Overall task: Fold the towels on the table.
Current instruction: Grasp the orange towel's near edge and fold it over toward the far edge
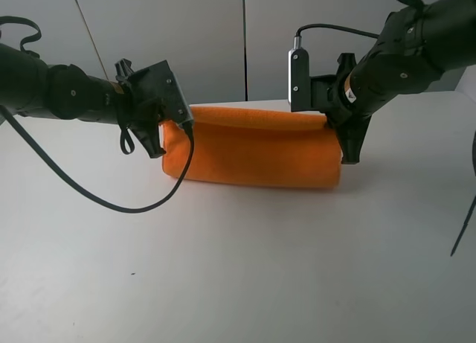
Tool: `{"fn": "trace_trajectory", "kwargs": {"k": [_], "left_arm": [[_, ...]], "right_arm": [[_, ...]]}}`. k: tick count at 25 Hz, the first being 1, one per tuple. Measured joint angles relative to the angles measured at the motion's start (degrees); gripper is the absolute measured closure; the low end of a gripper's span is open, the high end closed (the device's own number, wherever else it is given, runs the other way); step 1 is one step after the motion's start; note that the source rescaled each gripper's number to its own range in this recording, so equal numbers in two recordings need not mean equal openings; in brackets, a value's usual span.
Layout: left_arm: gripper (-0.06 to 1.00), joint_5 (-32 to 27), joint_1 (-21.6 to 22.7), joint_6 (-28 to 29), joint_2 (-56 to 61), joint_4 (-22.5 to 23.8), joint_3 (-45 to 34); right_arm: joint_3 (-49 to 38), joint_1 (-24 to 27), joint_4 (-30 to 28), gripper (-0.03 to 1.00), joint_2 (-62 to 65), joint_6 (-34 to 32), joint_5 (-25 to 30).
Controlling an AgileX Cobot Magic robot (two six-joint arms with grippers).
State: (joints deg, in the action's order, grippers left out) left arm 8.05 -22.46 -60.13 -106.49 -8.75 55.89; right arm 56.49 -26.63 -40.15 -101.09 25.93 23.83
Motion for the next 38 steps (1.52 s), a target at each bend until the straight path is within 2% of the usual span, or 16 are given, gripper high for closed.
{"fn": "trace_trajectory", "kwargs": {"k": [18,38], "left_arm": [[0.94,8.38,0.72,-0.1,-7.74,1.08,1.87],[0.94,10.9,0.72,-0.1,-9.81,1.31,1.87]], "right_arm": [[2.09,1.68,-0.89,0.97,-8.57,-0.59,-3.36],[2.09,1.92,-1.22,0.97,-10.8,-1.38,-4.8]]}}
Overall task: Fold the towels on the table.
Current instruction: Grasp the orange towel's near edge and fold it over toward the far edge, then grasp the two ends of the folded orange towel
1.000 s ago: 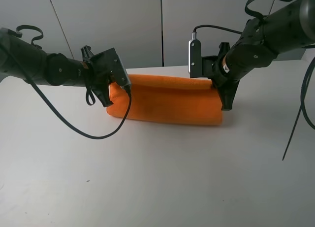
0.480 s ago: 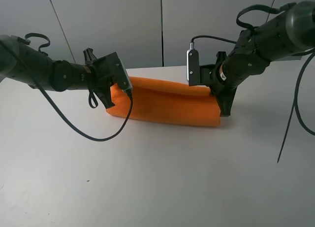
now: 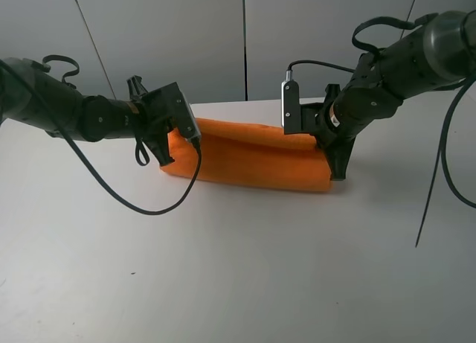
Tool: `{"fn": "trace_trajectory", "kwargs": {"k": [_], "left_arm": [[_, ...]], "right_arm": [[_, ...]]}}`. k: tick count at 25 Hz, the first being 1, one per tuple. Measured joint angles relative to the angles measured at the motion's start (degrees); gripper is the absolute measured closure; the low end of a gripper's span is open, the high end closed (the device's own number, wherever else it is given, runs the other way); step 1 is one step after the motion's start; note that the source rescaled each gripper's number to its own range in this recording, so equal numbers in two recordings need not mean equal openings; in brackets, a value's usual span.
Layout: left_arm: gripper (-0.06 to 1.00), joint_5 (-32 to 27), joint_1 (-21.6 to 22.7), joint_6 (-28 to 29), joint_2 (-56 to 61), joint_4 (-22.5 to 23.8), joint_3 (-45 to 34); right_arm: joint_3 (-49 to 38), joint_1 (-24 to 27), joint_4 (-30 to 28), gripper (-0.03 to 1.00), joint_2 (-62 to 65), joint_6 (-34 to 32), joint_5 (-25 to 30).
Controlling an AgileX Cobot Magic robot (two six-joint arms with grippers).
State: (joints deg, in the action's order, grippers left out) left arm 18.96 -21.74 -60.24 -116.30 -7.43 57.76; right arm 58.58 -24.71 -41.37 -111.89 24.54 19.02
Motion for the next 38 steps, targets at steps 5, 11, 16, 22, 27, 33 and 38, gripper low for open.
{"fn": "trace_trajectory", "kwargs": {"k": [5,11,16,22,27,33,38], "left_arm": [[0.78,0.49,0.23,0.0,0.0,-0.1,0.0],[0.03,5.28,1.16,0.0,0.0,-1.29,0.0],[-0.05,8.03,1.16,0.0,0.38,-1.5,0.0],[-0.05,5.5,1.16,0.0,2.36,-4.26,0.0],[-0.05,-2.49,1.16,0.1,4.85,-20.02,0.0],[-0.05,-25.3,4.27,2.18,5.24,-37.43,4.3],[-0.05,-38.41,8.66,11.27,5.24,-38.71,8.61]], "right_arm": [[0.0,0.12,-0.65,0.82,-0.13,-0.1,0.3],[0.0,0.7,-5.84,0.31,-0.26,-3.18,3.29],[0.0,0.7,-10.22,0.03,0.52,-10.05,3.44],[0.0,0.7,-12.1,-0.03,5.36,-21.99,3.44],[0.0,0.7,-10.06,-0.03,8.83,-40.36,6.04],[1.69,0.7,9.2,-0.03,9.58,-40.26,11.82],[5.83,1.28,28.37,-0.03,9.58,-29.78,17.67]]}}
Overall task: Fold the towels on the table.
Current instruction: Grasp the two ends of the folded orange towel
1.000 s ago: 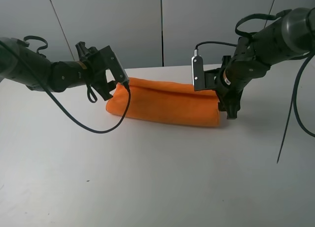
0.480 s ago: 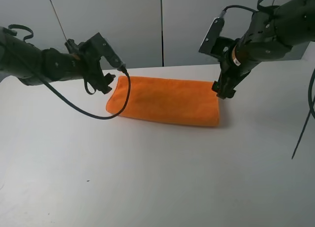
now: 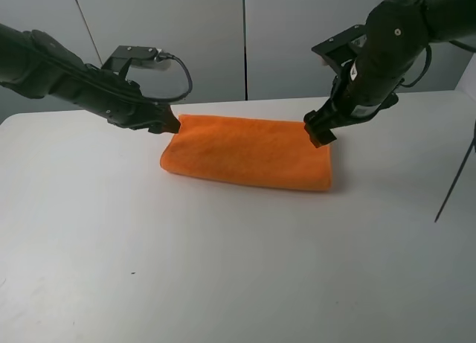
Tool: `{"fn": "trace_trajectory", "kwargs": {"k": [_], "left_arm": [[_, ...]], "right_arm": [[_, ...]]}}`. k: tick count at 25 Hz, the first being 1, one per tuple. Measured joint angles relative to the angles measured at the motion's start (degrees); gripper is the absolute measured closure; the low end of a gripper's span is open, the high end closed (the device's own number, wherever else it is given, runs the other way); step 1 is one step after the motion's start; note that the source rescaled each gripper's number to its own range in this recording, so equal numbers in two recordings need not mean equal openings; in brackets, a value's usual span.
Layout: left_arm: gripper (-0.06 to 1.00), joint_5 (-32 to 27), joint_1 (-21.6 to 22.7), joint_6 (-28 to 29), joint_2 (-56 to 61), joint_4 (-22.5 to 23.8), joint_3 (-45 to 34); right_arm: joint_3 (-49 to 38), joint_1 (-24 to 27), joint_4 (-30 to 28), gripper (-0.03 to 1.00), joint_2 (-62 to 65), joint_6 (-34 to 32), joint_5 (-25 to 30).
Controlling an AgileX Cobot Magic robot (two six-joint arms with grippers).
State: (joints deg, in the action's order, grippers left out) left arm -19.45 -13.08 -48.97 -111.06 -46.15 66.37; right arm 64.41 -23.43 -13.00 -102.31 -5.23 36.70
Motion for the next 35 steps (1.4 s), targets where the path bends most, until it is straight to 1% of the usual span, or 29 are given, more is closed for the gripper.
{"fn": "trace_trajectory", "kwargs": {"k": [1,4,6,7,9,13,17,21,25,31,35], "left_arm": [[-0.05,-0.8,0.52,2.55,0.0,1.77,0.65],[-0.05,-2.16,0.92,11.9,0.0,11.55,1.26],[-0.05,-2.57,0.92,17.89,0.0,18.25,1.26],[-0.05,-2.89,0.92,20.71,0.0,20.71,1.38],[-0.05,-4.43,0.92,24.95,-0.61,23.56,2.71],[-0.05,-6.77,0.92,28.34,-3.94,25.37,6.81],[-0.05,-7.72,0.81,29.0,-7.85,25.63,10.11],[-0.05,-8.64,-0.68,29.34,-10.77,26.01,11.4],[-0.05,-10.69,-1.71,29.34,-13.28,26.88,11.5],[-0.05,-13.59,-1.71,29.12,-14.25,27.3,12.05],[-0.05,-15.7,-1.71,29.12,-14.25,27.3,12.15]], "right_arm": [[0.67,0.72,4.23,-0.03,0.0,2.14,0.67],[1.65,3.6,19.85,-0.03,0.0,8.95,2.45],[1.65,5.48,27.25,-0.03,-0.12,11.37,3.7],[1.65,6.23,29.95,-0.03,-0.27,12.0,4.27],[1.74,6.86,33.24,-0.03,-0.9,12.08,4.69],[1.88,7.01,36.86,-0.03,-2.61,12.08,5.22],[1.88,7.01,39.66,-0.03,-3.44,12.08,4.86],[1.88,7.01,42.55,-0.03,-3.53,12.08,3.39],[1.88,7.01,43.09,-0.03,-3.53,11.7,1.49],[1.88,7.01,43.52,-0.03,-3.65,9.37,-2.02],[1.99,7.01,43.52,-0.03,-5.08,8.23,-2.51]]}}
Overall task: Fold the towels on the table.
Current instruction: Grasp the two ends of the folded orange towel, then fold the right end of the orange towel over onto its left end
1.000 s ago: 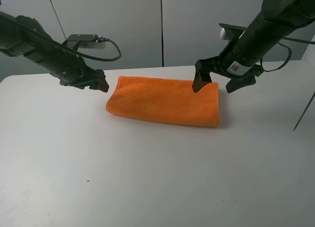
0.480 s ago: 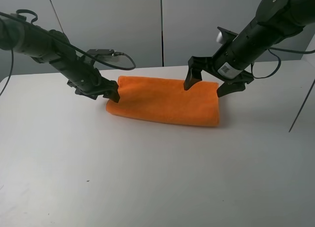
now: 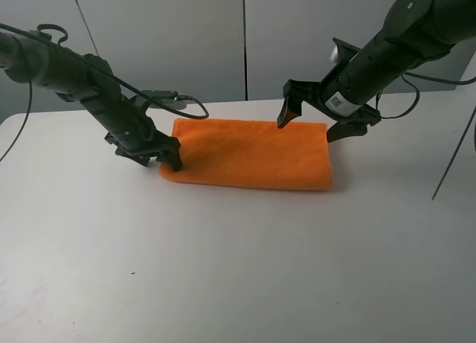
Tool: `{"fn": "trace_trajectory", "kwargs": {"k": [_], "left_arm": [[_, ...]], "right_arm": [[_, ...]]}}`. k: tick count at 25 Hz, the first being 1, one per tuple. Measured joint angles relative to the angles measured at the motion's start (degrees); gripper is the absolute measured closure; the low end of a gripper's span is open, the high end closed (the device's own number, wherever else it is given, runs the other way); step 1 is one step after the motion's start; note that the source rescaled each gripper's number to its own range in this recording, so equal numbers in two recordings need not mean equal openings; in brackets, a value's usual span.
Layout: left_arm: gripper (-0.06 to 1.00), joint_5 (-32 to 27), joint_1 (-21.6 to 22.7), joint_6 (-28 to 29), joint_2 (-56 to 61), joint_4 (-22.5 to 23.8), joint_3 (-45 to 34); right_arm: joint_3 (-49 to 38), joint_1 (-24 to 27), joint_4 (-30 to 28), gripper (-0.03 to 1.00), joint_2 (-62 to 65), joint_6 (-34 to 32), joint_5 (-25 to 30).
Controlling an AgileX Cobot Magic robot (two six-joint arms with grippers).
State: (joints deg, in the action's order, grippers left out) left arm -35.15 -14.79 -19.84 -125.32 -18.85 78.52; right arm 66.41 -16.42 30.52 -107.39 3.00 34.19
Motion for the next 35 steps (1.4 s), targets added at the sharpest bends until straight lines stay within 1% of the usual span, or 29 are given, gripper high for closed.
{"fn": "trace_trajectory", "kwargs": {"k": [6,8,12,15,18,23,25,31,35], "left_arm": [[-0.05,-3.94,0.0,0.59,0.0,-0.32,0.33],[-0.05,-4.49,0.0,0.82,0.0,-0.04,0.35],[-0.05,-4.7,0.0,1.2,0.0,0.45,0.44],[-0.05,-4.7,0.0,1.2,0.0,0.55,0.44],[-0.05,-4.7,0.0,1.2,0.0,0.66,0.44],[-0.05,-4.7,0.0,1.2,0.0,0.66,0.44],[-0.05,-4.7,0.0,1.2,0.0,0.66,0.44],[-0.05,-4.8,0.0,1.32,0.0,0.66,0.44],[-0.05,-4.8,0.0,1.32,0.0,0.66,0.44]], "right_arm": [[0.0,0.14,-0.62,-0.03,-3.38,-2.52,0.01],[0.0,0.14,-3.51,-0.03,-4.13,-4.48,0.01],[0.0,0.62,-12.18,-0.03,-4.41,-9.49,0.35],[0.0,2.19,-13.44,-0.03,-4.73,-9.23,0.35],[0.0,3.7,-11.38,-0.03,-5.63,-6.3,0.35],[0.0,4.64,-2.91,-0.03,-7.48,1.1,0.25],[0.0,5.13,-0.88,-0.03,-8.19,3.2,-0.03],[0.0,5.53,0.73,-0.03,-10.42,5.03,-1.04],[0.0,5.53,4.54,-0.03,-11.58,7.14,-1.9]]}}
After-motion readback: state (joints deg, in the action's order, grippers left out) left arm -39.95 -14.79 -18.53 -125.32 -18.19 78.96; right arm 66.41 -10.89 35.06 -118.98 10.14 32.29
